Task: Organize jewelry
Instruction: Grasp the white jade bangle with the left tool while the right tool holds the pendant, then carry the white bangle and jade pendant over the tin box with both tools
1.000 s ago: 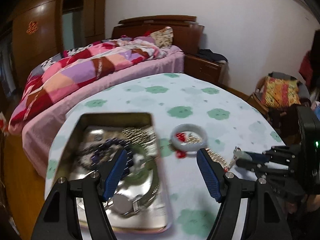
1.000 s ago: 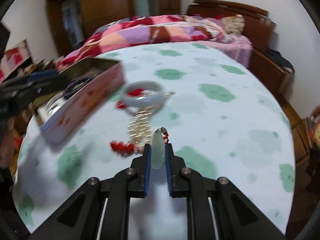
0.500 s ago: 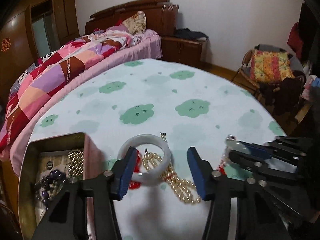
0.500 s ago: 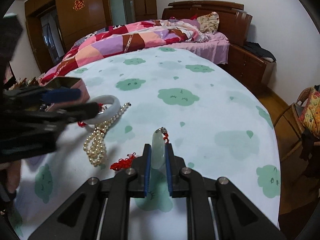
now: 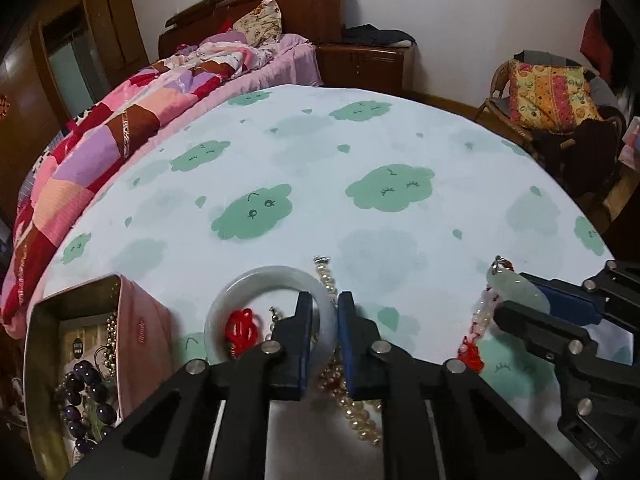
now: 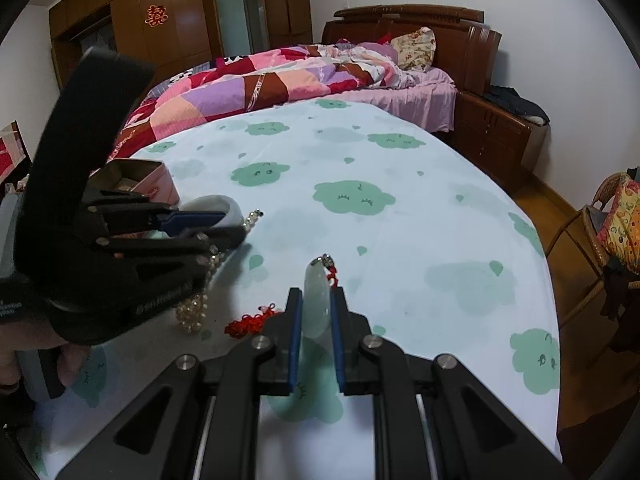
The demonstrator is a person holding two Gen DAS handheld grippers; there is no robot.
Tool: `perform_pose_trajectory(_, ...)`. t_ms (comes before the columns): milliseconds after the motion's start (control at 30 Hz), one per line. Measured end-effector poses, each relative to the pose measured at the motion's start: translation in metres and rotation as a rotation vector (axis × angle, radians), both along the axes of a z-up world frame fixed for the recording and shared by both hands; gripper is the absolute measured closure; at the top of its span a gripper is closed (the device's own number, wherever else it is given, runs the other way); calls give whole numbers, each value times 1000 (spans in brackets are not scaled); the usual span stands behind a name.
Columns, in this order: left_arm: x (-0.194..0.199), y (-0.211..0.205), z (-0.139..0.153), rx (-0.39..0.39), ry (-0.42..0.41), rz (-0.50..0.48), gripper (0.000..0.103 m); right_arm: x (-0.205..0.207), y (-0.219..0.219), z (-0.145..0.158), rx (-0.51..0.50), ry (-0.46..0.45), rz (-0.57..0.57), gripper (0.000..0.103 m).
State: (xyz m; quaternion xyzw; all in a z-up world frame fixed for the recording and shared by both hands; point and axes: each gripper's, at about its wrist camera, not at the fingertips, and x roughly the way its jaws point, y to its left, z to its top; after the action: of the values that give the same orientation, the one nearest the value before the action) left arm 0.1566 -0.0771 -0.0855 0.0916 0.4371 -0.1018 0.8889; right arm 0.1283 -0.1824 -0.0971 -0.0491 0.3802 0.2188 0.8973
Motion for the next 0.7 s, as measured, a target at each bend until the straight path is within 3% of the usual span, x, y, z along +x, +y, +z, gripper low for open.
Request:
perform_pose_trajectory(133,-11,3,8,-5,-32,-4,92,0,-1,0,12,2,-4,87)
perform_pose_trajectory(300,-31,8,27,-72,-79,-8,91,0,-1,1,9,-1,-7,87)
perform_pose_trajectory(700,-63,10,59,-99,-198,-14,91,-2,-4,3,28,-24,-10,87)
